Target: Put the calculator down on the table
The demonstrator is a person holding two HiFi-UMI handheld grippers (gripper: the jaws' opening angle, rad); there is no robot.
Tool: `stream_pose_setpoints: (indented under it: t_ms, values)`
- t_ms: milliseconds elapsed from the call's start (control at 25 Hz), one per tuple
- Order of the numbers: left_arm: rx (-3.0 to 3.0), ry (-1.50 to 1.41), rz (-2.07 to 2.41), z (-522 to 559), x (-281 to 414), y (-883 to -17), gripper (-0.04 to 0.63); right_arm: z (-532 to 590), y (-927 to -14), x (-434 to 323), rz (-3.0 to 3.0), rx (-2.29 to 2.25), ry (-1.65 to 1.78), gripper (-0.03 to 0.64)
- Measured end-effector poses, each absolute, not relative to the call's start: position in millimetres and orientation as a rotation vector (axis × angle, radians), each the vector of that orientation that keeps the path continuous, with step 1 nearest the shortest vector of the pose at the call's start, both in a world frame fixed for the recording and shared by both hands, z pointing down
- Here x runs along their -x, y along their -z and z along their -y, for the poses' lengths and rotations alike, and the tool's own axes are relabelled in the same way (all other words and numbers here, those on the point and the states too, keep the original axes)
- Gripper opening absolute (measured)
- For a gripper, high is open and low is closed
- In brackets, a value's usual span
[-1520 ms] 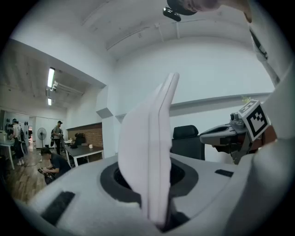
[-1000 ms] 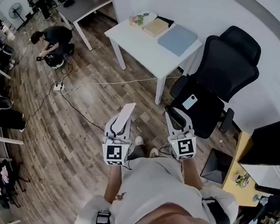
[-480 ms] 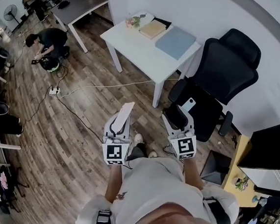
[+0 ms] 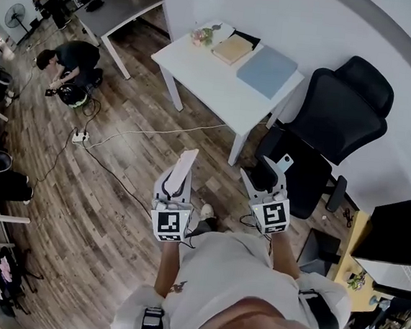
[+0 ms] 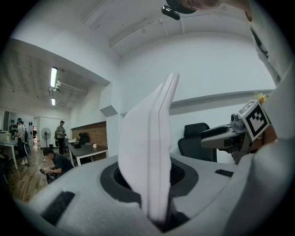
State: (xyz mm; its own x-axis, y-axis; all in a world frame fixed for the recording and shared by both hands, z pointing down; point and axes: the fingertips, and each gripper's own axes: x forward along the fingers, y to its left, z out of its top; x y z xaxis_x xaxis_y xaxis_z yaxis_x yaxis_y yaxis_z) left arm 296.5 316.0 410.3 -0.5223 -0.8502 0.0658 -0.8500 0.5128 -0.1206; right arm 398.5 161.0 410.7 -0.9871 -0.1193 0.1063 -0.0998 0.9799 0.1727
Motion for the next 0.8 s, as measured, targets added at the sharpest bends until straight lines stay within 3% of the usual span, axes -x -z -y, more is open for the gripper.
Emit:
stream_pose_setpoints:
  t_ms: [800]
  values:
    - [1.57,0.205,-2.707,-318,-176,-414,0.109,-156,-420,-286,2.953,-0.255,0.261,0.242]
